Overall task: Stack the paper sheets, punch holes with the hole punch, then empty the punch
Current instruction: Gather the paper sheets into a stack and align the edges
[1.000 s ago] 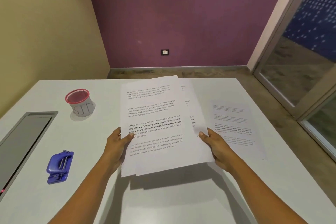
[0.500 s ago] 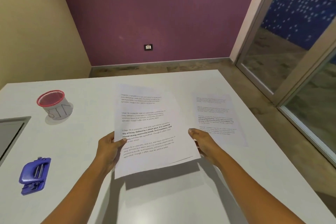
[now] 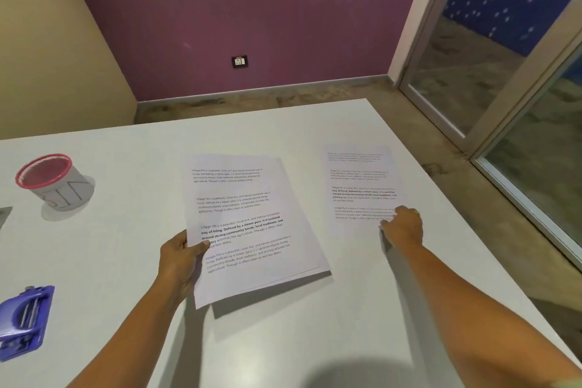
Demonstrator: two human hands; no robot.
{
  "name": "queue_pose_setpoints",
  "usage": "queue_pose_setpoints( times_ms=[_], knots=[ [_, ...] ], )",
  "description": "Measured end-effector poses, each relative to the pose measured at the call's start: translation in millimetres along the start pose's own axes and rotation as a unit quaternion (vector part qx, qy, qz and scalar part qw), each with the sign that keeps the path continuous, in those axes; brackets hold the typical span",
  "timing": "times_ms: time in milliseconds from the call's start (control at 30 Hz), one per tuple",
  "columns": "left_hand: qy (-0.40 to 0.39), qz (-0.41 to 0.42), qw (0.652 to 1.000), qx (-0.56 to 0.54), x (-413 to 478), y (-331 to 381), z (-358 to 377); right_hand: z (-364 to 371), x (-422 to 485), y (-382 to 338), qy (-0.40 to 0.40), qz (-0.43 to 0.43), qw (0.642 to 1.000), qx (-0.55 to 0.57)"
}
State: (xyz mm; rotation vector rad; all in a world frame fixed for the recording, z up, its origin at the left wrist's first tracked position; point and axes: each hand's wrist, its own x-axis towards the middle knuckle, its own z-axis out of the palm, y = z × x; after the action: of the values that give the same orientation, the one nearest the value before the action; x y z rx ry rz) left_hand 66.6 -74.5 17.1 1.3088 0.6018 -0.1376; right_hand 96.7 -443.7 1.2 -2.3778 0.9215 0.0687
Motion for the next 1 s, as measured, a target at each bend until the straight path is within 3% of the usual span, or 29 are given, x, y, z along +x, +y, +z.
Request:
queue_pose_setpoints(
  times_ms=[367, 600, 767, 1000],
  knots=[
    [0.015, -0.016, 0.999, 0.027, 16, -14, 10, 10, 14, 16, 0.018, 0.1, 0.992, -0.072],
    [0.02, -0.017, 0.999, 0.029, 18, -20, 13, 10, 18, 12, 0.013, 0.13, 0.99, -0.045],
    [0.017, -0.02, 0.999, 0.028, 14, -20, 13, 8, 17, 8, -0.029, 0.151, 0.987, 0.044],
    [0.027, -0.018, 0.999, 0.009, 5, -17, 4, 9, -4, -5, 0.0, 0.152, 0.953, 0.263]
  ],
)
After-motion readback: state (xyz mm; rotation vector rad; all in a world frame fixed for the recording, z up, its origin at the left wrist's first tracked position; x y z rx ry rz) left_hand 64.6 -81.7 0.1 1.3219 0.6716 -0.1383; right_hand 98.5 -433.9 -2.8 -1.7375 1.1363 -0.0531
